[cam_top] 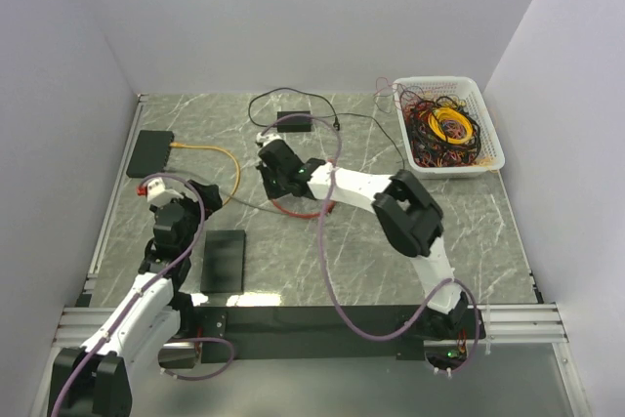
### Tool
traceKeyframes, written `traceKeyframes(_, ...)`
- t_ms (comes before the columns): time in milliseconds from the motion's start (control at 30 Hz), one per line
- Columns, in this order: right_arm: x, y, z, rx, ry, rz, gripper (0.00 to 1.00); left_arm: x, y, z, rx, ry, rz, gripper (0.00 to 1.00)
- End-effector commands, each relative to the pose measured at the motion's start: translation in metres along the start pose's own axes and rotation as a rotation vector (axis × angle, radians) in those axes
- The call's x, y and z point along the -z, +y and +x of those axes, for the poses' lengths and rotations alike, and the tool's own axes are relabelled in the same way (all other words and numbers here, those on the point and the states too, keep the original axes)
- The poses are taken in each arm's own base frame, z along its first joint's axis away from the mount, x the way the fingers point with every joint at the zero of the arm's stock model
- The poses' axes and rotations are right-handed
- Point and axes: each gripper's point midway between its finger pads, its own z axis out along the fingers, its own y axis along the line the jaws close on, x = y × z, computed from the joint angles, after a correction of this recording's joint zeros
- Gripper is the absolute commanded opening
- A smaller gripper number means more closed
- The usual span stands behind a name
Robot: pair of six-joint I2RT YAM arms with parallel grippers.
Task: Insert the plug into the switch port
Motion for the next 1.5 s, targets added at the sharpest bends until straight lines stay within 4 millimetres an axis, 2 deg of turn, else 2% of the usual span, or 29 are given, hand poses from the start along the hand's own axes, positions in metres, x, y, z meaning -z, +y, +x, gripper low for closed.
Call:
traceKeyframes(0,0.053,-0.005,-0.044,0.028,-0.154,0.018,0.00,0.001,-0.032,-0.034,0.004,-0.074,0.100,0.90)
traceKeyframes(33,0.073,-0.005,-0.053,0.027,-0.189,0.009,0.00,0.001,-0.038,-0.037,-0.001,-0.071,0.123,0.90)
traceKeyframes(67,0.082,-0.005,-0.052,0.027,-0.195,0.004,0.00,0.001,-0.041,-0.038,-0.007,-0.068,0.131,0.90)
traceKeyframes(100,0.085,-0.011,-0.034,0.031,-0.174,0.007,0.00,0.001,-0.043,-0.039,-0.015,-0.067,0.135,0.89)
traceKeyframes(133,0.106,-0.007,-0.040,0.032,-0.207,-0.024,0.00,0.000,-0.045,-0.039,-0.020,-0.059,0.137,0.89)
traceKeyframes(167,0.114,-0.005,-0.033,0.037,-0.201,-0.047,0.00,0.000,-0.047,-0.038,-0.026,-0.049,0.144,0.88)
traceKeyframes(200,0.116,-0.011,-0.010,0.048,-0.157,-0.049,0.00,-0.001,-0.048,-0.038,-0.035,-0.044,0.148,0.88)
traceKeyframes(233,0.129,-0.010,0.010,0.063,-0.135,-0.065,0.00,-0.001,-0.049,-0.035,-0.045,-0.033,0.151,0.88)
traceKeyframes(267,0.144,-0.007,0.011,0.063,-0.155,-0.083,0.00,-0.001,-0.049,-0.034,-0.046,-0.028,0.151,0.87)
traceKeyframes(300,0.144,-0.011,0.035,0.074,-0.122,-0.076,0.00,-0.001,-0.048,-0.032,-0.047,-0.025,0.151,0.88)
traceKeyframes(367,0.154,-0.017,0.040,0.047,-0.134,-0.059,0.00,0.000,-0.045,-0.028,-0.050,-0.019,0.149,0.88)
traceKeyframes(500,0.158,-0.022,0.033,0.005,-0.156,-0.031,0.51,0.002,-0.035,-0.022,-0.046,-0.028,0.125,0.89)
traceKeyframes(533,0.159,-0.019,0.018,-0.014,-0.177,-0.031,0.55,0.002,-0.031,-0.017,-0.043,-0.022,0.115,0.89)
traceKeyframes(567,0.146,-0.020,0.019,-0.019,-0.151,-0.011,0.58,0.002,-0.031,-0.018,-0.043,-0.024,0.115,0.89)
traceKeyframes(600,0.145,-0.012,-0.001,-0.027,-0.169,-0.021,0.59,0.001,-0.029,-0.017,-0.043,-0.020,0.109,0.89)
traceKeyframes(633,0.138,-0.010,-0.007,-0.036,-0.167,-0.018,0.59,0.001,-0.029,-0.016,-0.045,-0.016,0.106,0.89)
traceKeyframes(667,0.116,-0.010,-0.001,-0.032,-0.124,0.001,0.59,0.001,-0.028,-0.016,-0.048,-0.014,0.103,0.89)
traceKeyframes(700,0.112,-0.001,-0.021,-0.037,-0.147,-0.006,0.59,0.000,-0.027,-0.014,-0.048,-0.010,0.096,0.89)
traceKeyframes(733,0.101,0.000,-0.025,-0.049,-0.140,0.006,0.60,0.000,-0.026,-0.015,-0.039,-0.010,0.089,0.89)
traceKeyframes(767,0.075,-0.002,-0.014,-0.048,-0.090,0.028,0.60,0.000,-0.026,-0.014,-0.042,-0.006,0.088,0.89)
traceKeyframes(800,0.070,0.007,-0.032,-0.056,-0.113,0.013,0.60,0.000,-0.026,-0.013,-0.041,-0.004,0.092,0.90)
traceKeyframes(833,0.061,0.010,-0.035,-0.060,-0.109,0.014,0.60,0.000,-0.025,-0.012,-0.038,-0.003,0.091,0.90)
traceKeyframes(867,0.040,0.005,-0.026,-0.067,-0.083,0.046,0.60,0.000,-0.026,-0.012,-0.040,-0.001,0.094,0.90)
traceKeyframes(900,0.037,0.012,-0.041,-0.076,-0.104,0.045,0.60,0.000,-0.026,-0.013,-0.039,-0.006,0.092,0.90)
traceKeyframes(967,0.015,-0.001,-0.038,-0.084,-0.094,0.131,0.60,0.000,-0.026,-0.012,-0.040,-0.004,0.096,0.90)
traceKeyframes(1000,0.014,0.000,-0.048,-0.089,-0.105,0.144,0.60,0.000,-0.026,-0.013,-0.037,-0.007,0.096,0.91)
traceKeyframes(1033,0.004,-0.007,-0.045,-0.094,-0.100,0.183,0.59,0.001,-0.026,-0.013,-0.036,-0.009,0.098,0.91)
traceKeyframes(1100,0.001,-0.007,-0.049,-0.099,-0.104,0.199,0.59,0.001,-0.026,-0.013,-0.033,-0.010,0.097,0.91)
traceKeyframes(1467,-0.019,-0.015,-0.032,-0.118,-0.073,0.241,0.57,0.001,-0.025,-0.012,-0.025,-0.012,0.096,0.91)
